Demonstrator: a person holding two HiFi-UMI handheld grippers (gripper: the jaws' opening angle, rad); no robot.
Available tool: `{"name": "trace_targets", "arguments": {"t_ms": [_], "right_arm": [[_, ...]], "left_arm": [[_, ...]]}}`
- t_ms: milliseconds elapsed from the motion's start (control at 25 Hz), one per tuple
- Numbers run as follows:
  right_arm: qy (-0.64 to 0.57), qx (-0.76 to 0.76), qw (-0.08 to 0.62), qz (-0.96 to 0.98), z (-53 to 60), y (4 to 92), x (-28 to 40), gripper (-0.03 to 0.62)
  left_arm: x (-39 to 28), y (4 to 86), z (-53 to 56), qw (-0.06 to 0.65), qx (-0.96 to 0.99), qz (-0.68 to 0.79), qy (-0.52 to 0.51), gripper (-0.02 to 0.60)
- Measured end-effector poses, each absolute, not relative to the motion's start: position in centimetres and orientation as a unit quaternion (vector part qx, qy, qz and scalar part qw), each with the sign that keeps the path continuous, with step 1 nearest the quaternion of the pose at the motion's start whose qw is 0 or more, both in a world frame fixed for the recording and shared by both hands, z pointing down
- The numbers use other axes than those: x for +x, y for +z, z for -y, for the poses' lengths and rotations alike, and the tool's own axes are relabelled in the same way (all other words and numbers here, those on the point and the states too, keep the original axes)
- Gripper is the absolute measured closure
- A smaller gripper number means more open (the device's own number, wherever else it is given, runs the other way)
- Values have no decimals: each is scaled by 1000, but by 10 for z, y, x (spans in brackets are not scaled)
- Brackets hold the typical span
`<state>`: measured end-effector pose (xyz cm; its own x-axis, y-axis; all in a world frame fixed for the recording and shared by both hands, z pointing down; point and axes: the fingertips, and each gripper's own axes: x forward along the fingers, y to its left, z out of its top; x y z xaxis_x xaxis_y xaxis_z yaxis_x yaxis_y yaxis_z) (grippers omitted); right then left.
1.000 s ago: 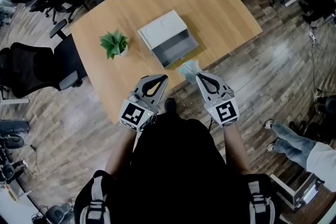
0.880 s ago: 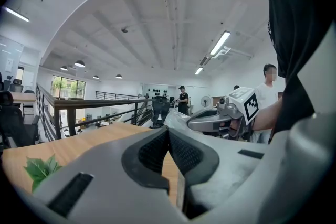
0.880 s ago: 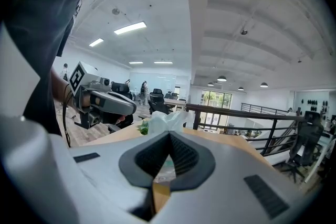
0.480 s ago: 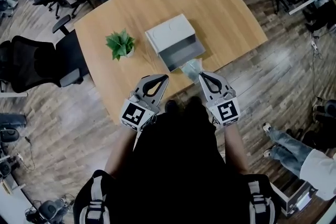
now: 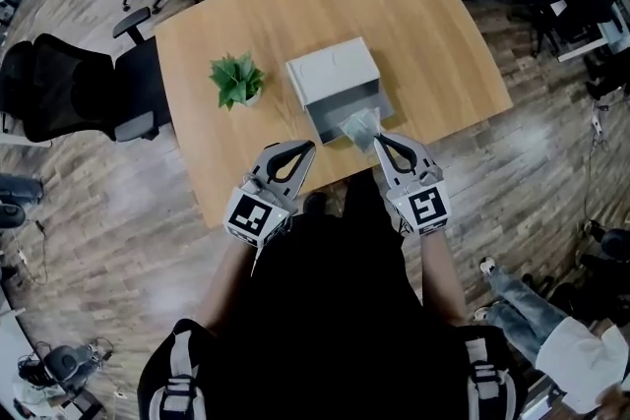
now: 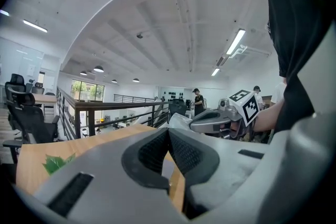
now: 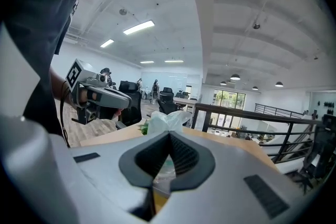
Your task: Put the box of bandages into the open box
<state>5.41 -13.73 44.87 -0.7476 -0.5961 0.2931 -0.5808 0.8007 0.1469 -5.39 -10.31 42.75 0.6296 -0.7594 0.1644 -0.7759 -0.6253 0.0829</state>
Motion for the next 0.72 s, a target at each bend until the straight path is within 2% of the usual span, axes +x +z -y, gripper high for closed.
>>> {"name": "trace_targets", "arguments": {"t_ms": [720], "right_arm": [[-32,175,210,961,210,478,43,571]], "left_arm": [[-54,441,161,92,848,519,55,560]]}}
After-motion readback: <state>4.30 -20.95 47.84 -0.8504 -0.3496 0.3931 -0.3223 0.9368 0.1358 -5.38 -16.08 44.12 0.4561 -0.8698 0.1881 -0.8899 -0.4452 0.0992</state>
